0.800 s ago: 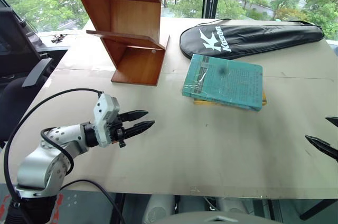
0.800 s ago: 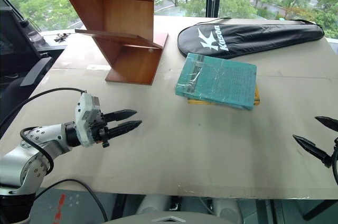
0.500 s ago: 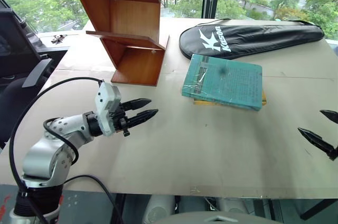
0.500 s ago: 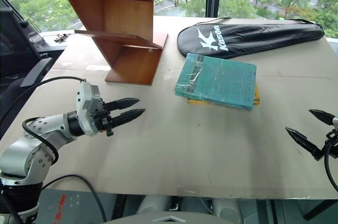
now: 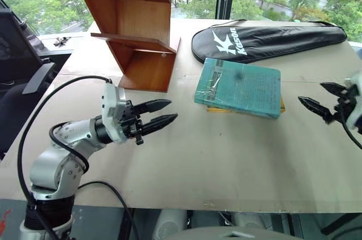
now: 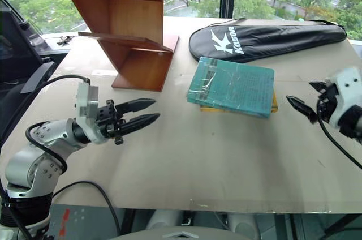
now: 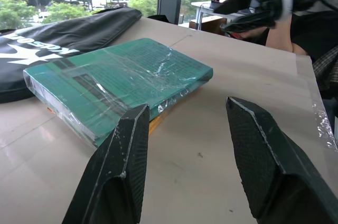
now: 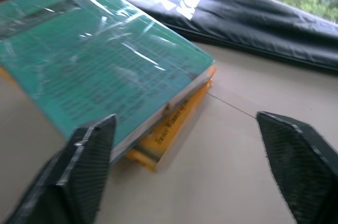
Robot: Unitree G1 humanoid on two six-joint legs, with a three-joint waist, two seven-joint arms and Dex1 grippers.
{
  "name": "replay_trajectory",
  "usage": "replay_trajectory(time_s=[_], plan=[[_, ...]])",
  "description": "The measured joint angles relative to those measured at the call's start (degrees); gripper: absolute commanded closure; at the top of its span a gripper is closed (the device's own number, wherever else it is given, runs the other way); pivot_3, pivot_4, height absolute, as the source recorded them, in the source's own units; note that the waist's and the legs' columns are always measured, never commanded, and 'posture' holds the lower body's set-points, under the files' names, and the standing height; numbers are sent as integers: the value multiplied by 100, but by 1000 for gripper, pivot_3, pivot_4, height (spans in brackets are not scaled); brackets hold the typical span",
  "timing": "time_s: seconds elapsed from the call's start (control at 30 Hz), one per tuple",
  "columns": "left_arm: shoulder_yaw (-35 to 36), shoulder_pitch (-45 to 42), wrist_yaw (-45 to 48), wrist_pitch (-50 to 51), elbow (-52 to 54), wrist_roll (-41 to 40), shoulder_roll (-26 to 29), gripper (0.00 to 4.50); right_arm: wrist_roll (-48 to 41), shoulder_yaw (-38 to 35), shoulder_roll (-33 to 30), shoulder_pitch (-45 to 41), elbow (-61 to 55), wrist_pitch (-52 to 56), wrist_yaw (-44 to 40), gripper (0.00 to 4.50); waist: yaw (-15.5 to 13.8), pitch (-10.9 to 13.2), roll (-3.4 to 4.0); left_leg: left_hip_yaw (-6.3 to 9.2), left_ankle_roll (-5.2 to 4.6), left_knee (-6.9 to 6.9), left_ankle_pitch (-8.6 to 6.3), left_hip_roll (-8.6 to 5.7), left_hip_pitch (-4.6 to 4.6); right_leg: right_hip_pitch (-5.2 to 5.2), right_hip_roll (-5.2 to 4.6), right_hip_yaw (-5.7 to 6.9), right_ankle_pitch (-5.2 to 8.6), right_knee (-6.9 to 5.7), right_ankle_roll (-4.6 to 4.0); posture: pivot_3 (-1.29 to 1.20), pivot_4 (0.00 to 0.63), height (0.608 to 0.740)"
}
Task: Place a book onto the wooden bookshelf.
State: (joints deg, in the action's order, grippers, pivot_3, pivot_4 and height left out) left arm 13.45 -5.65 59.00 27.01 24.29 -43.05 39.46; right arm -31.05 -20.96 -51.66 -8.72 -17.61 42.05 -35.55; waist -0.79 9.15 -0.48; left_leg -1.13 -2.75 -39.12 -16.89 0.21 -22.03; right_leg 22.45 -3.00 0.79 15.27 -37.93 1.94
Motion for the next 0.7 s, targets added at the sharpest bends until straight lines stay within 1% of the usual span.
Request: replay_trajectory(time_s=[0.03, 0.07, 0.1, 0.13, 0.2, 0.33, 0.43, 0.57, 0.7], plan=[[14, 45, -4, 1, 31, -2, 11, 2059, 152, 324, -47, -355, 229, 104, 29, 2310, 1, 0, 0, 0, 1, 0, 0, 0, -6, 7, 0, 0, 0, -1, 0, 0, 150, 740], [14, 65, -6, 5, 64, -5, 18, 2059, 248, 531, -48, -592, 367, 169, 64, 2681, 0, 0, 0, 0, 3, 0, 2, 0, -14, 14, 0, 1, 0, -1, 0, 0, 150, 740], [10, 88, -7, 8, 142, -9, 33, 2059, 380, 799, -61, -859, 561, 256, 85, 3266, 0, 0, -1, 0, 3, 0, 2, 0, -17, 18, 1, 1, 0, 0, 1, 0, 150, 740], [10, 89, -7, 8, 173, -14, 34, 2059, 420, 883, -68, -935, 620, 275, 92, 3628, -4, 0, 0, 0, 3, 0, 2, 0, -23, 23, 1, 1, 0, 1, 1, 0, 150, 740], [41, 155, -18, 21, 276, -83, 85, 2059, 783, 1416, -114, -1487, 1040, 365, 111, 4447, 12, 1, 1, -3, 3, -2, 2, -1, -36, 33, 0, 0, -1, 2, 2, 0, 150, 740], [126, 319, -62, 91, 551, -221, 191, 2059, 1330, 2090, -139, -2246, 1679, 403, 85, 4447, 22, 1, 1, -2, 4, -4, 2, -1, -51, 51, 0, 1, -1, 2, 2, 0, 150, 740], [185, 431, -167, 139, 710, -266, 220, 2059, 1795, 2637, 127, -2722, 2357, 109, -60, 4447, 30, -1, -2, 0, 4, -3, 3, -1, -55, 55, 2, 3, -2, 1, 2, 0, 150, 740], [195, 586, -318, 171, 842, -267, 245, 2059, 2030, 3020, 509, -2796, 2693, -30, -288, 4447, 13, 0, 0, -1, 4, -4, 3, -1, -68, 64, 1, 3, -2, 1, 3, 0, 150, 740], [205, 632, -433, 192, 855, -267, 246, 2059, 2090, 3025, 510, -2827, 2526, 36, -455, 4447, 11, 0, 0, 0, 4, -5, 3, -1, -73, 68, 0, 3, -2, 0, 4, 0, 150, 740]])
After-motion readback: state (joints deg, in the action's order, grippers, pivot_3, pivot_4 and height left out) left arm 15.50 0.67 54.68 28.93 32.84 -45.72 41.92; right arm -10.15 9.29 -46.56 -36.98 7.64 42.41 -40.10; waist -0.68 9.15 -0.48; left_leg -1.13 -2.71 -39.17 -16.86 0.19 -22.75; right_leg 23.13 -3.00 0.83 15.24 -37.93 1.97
